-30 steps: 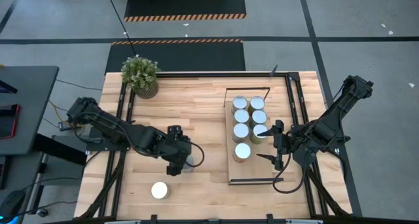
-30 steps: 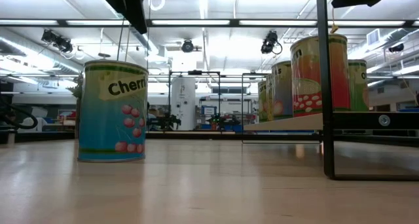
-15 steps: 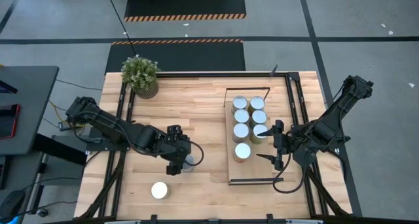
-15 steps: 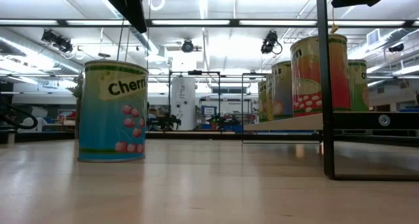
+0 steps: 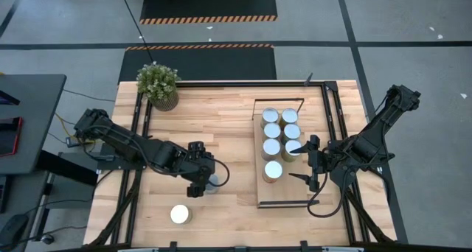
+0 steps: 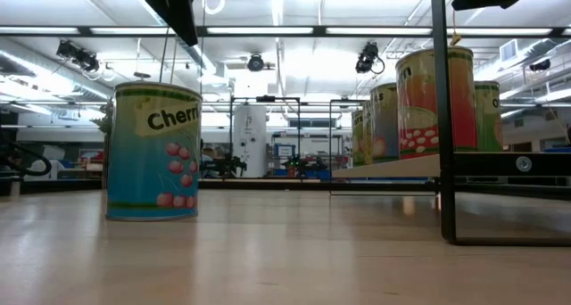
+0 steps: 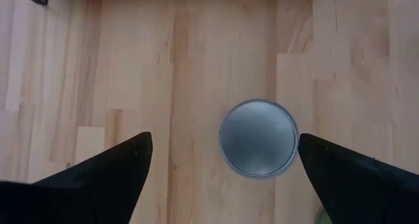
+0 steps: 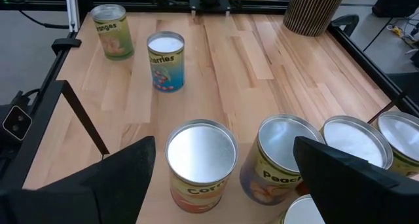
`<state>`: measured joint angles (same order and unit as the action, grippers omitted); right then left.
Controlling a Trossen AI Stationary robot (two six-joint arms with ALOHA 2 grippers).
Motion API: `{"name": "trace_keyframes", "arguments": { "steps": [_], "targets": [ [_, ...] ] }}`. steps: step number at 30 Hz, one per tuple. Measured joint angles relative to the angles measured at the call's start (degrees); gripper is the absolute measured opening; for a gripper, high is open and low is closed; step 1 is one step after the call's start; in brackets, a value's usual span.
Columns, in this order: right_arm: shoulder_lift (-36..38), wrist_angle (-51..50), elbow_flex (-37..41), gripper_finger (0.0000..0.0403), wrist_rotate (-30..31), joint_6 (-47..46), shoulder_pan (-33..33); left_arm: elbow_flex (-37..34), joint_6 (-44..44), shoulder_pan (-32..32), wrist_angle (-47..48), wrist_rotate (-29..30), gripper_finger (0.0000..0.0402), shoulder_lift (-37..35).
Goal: Pick and place cans onto a shelf
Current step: Put the canned cherries on the shelf
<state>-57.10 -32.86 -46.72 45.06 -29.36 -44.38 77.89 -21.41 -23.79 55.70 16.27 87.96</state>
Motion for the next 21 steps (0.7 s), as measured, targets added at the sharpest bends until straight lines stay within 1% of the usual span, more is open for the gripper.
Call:
{"name": "trace_keyframes", "arguments": {
  "steps": [21],
  "targets": [
    [0.0,0.0,0.0,0.0371,-0.2,-0.02,0.0,0.0,-0.04,0.0,0.71,0.0,0.0389,0.02]
  ]
}}
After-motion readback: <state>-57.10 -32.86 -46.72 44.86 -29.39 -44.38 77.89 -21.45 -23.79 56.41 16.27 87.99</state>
